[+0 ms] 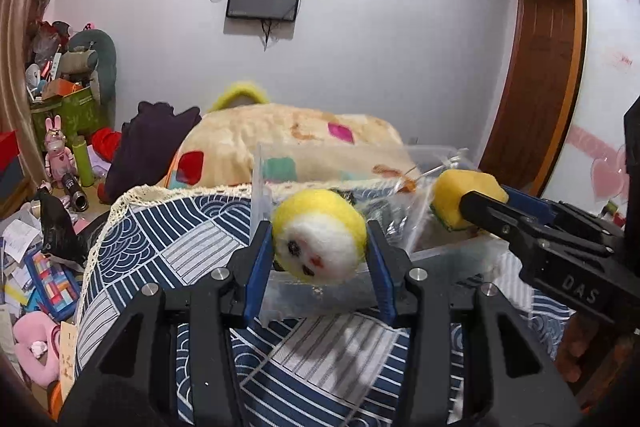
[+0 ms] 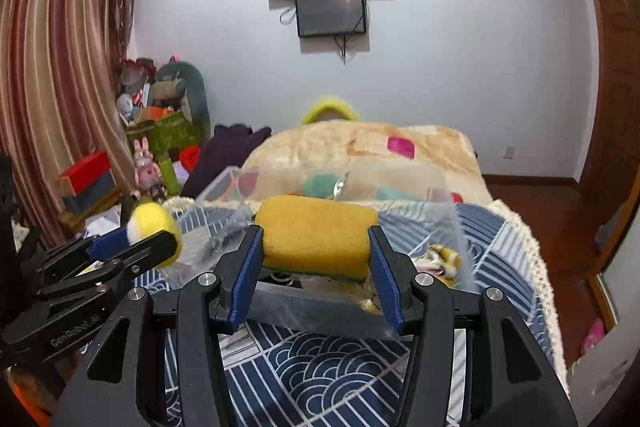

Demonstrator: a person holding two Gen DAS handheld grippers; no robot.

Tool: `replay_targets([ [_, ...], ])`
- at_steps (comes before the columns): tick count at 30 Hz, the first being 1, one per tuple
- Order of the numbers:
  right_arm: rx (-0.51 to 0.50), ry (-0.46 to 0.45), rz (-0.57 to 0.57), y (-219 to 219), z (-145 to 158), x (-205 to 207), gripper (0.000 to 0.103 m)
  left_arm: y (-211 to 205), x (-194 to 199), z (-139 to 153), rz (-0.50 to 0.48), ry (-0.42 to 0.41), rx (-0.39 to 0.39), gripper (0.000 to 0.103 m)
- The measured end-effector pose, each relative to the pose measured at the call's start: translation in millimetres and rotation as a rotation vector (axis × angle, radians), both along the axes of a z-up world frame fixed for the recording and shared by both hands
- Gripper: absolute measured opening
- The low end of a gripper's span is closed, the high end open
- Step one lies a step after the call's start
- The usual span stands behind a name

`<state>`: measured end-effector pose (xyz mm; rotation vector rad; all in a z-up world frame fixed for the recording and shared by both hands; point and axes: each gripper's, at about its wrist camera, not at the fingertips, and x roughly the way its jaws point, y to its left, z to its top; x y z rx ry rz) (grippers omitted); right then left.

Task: Organize soft objects
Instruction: 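Place the felt ball into the box with the left tool while the right places the sponge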

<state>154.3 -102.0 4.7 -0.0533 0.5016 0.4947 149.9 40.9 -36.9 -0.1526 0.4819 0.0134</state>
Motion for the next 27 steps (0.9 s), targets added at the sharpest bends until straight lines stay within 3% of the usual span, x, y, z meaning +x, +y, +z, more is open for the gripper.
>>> replay_targets([
  [8, -0.067, 0.033, 0.0, 9.8, -17.9, 6.2, 0.049, -1.8, 15.5, -10.5, -0.005, 0.038, 0.026, 0.045],
  [14, -0.073, 0.036, 0.006, 5.0, -15.3, 4.8, 0.057, 0.1, 8.9, -8.5, -0.005, 0.028, 0.007, 0.054],
  [16, -0.079, 0.035, 0.005, 3.7, -14.0, 2.5, 0.064, 1.7, 4.2, -6.9, -0.007, 0.024, -0.008, 0.056],
  [19, -0.069, 0.028, 0.003, -2.1, -10.6, -1.9, 0.07, 1.3, -4.0, -3.6, -0.01, 0.011, -0.016, 0.057],
  [27, 0.022, -0.002, 0.018, -31.5, 12.9, -19.2, 0.07, -13.5, -37.9, 25.4, -0.039, -0.088, 0.023, 0.059],
])
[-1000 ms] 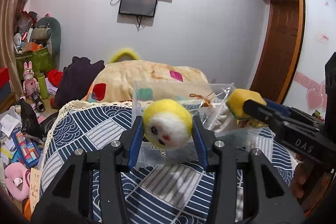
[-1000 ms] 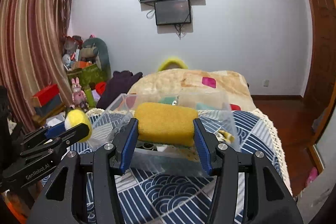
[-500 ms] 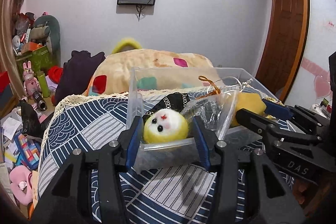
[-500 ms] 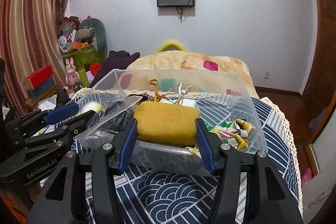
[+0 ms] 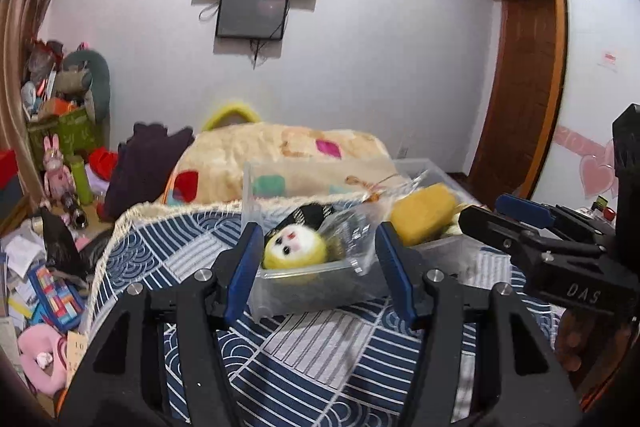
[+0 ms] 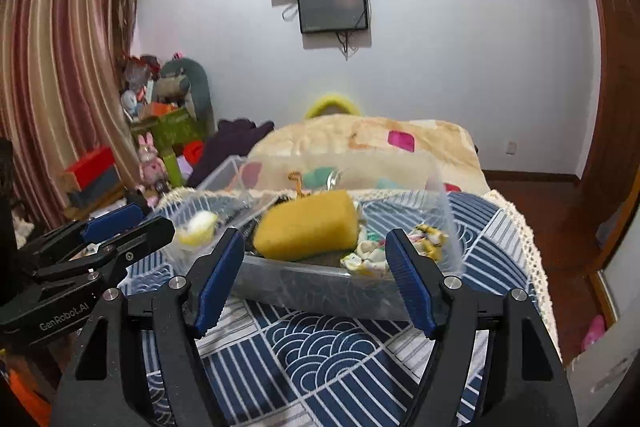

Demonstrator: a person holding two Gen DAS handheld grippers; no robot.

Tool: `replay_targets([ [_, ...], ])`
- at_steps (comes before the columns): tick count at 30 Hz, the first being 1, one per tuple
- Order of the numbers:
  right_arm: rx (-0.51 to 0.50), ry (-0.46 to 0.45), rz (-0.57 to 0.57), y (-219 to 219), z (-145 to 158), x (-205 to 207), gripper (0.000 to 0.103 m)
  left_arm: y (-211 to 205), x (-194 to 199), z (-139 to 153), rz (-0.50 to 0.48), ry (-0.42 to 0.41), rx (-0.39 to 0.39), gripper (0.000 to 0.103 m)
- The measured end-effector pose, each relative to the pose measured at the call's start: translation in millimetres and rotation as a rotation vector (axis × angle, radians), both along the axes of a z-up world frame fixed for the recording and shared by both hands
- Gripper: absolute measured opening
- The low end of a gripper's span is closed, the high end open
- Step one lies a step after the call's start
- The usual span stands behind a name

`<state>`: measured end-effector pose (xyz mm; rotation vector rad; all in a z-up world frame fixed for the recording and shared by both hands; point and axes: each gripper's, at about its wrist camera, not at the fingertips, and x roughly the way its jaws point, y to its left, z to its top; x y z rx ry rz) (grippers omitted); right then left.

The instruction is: Organize soft objects

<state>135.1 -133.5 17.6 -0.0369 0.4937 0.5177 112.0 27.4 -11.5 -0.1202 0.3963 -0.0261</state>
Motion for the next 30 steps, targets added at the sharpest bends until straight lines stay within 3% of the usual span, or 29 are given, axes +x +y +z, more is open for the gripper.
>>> replay_targets([
  [6, 0.051, -0.08, 0.009, -16.4, 24.4, -23.7, 0.071, -9.7, -26.4, 22.4, -0.028, -0.08, 0.007, 0.063],
  [12, 0.072, -0.166, 0.005, -26.3, 39.9, -43.5, 0.078, -15.6, -47.2, 37.0, -0.038, -0.142, 0.006, 0.075],
  [17, 0.076, -0.217, -0.014, -27.4, 43.1, -52.1, 0.089, -17.4, -60.9, 41.0, -0.026, -0.182, 0.009, 0.092],
  [22, 0.069, -0.256, -0.02, -25.0, 42.5, -59.0, 0.1, -19.3, -68.3, 42.2, -0.012, -0.203, 0.021, 0.101],
  [30, 0.061, -0.276, -0.016, -25.2, 38.6, -65.1, 0.102, -15.0, -66.3, 36.7, 0.004, -0.189, 0.011, 0.102],
])
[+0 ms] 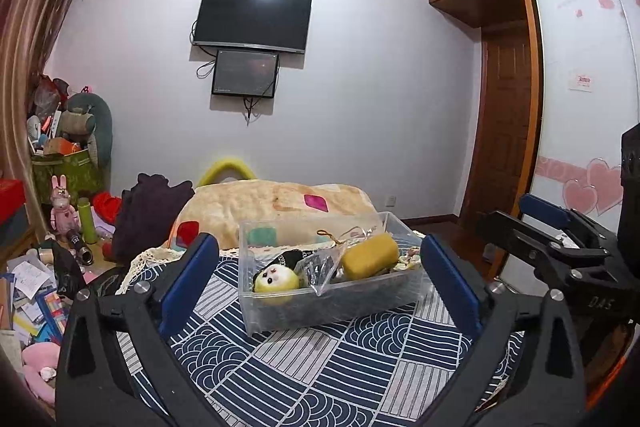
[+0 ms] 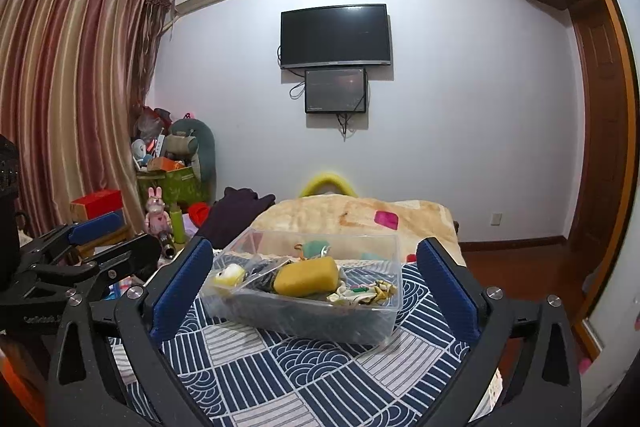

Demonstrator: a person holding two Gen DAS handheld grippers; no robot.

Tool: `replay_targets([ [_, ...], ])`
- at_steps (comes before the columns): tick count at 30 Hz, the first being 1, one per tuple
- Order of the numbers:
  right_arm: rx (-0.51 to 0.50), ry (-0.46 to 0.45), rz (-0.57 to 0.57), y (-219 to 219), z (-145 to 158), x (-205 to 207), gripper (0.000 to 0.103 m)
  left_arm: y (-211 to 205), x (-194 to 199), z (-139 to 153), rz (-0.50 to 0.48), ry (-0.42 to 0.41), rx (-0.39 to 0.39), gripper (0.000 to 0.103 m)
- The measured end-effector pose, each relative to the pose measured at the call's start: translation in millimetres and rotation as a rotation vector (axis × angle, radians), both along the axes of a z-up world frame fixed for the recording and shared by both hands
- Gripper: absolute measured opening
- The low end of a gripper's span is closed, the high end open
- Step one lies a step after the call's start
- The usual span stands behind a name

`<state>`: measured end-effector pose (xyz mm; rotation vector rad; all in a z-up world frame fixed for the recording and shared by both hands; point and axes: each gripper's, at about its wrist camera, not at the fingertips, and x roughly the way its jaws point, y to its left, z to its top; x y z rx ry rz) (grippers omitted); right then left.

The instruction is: Organize soft objects

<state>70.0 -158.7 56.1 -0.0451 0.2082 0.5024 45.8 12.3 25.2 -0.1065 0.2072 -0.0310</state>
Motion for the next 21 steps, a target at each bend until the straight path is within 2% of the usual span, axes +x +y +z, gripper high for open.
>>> replay_targets([
  [21, 0.016, 0.032, 0.024, -0.5, -6.7, 0.2, 0.103, -5.5, -3.6, -2.7, -0.006, -0.003, 0.023, 0.103],
])
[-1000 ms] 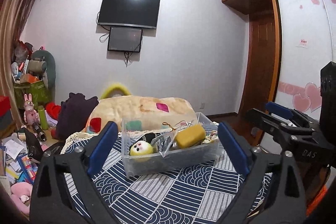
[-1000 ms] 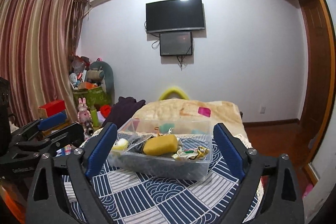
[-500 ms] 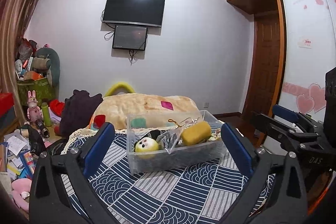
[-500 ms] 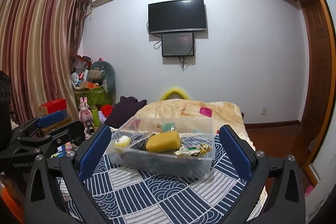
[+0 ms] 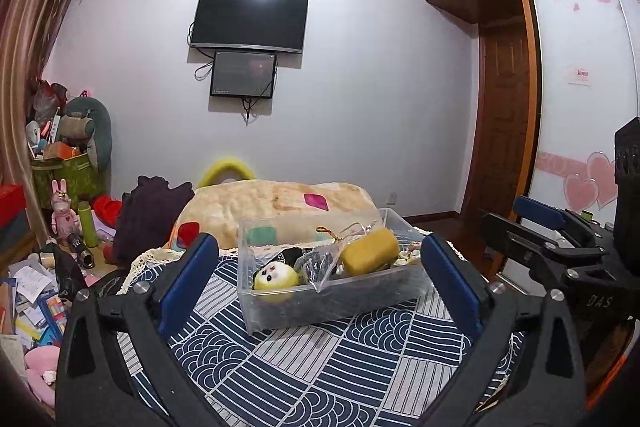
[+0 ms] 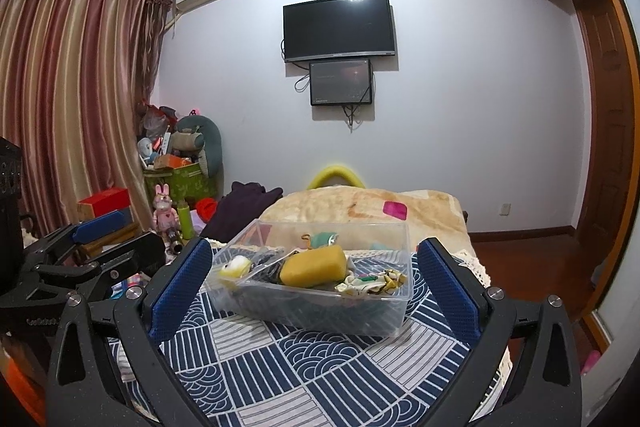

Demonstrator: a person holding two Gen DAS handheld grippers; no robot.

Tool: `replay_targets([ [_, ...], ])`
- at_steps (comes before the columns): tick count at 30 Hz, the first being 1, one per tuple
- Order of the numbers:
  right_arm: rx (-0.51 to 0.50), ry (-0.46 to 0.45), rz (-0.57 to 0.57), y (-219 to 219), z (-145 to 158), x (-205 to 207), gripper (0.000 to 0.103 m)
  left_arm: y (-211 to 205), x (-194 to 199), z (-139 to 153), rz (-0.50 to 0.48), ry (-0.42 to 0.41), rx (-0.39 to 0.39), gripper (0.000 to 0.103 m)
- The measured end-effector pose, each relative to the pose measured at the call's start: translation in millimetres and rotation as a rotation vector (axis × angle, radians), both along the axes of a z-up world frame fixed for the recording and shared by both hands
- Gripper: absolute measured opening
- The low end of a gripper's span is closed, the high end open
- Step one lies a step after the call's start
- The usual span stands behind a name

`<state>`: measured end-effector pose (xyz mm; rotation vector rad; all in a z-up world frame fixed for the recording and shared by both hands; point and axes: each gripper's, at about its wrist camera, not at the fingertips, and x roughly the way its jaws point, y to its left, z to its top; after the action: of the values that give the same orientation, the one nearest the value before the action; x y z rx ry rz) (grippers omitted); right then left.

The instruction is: Organize soft objects

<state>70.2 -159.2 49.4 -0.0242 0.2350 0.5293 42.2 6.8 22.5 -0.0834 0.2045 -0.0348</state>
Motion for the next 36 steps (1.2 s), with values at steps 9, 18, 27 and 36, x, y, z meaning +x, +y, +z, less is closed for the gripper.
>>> replay_targets([
  [9, 0.006, 0.005, 0.001, -3.0, -0.3, 1.5, 0.103, -1.8, 0.5, -0.1, -0.009, 0.007, -0.004, 0.103],
  [18, 0.006, 0.006, 0.001, -3.4, 0.1, 1.4, 0.103, -3.6, -0.3, -0.1, -0.014, 0.002, 0.008, 0.103],
  [27, 0.013, 0.012, -0.004, -3.9, 0.6, -0.2, 0.103, -6.0, 0.1, -1.2, -0.025, 0.011, 0.011, 0.103],
  [36, 0.019, 0.016, -0.011, -5.2, 1.2, 0.0, 0.103, -6.2, 0.1, -2.6, -0.036, 0.017, 0.006, 0.103],
])
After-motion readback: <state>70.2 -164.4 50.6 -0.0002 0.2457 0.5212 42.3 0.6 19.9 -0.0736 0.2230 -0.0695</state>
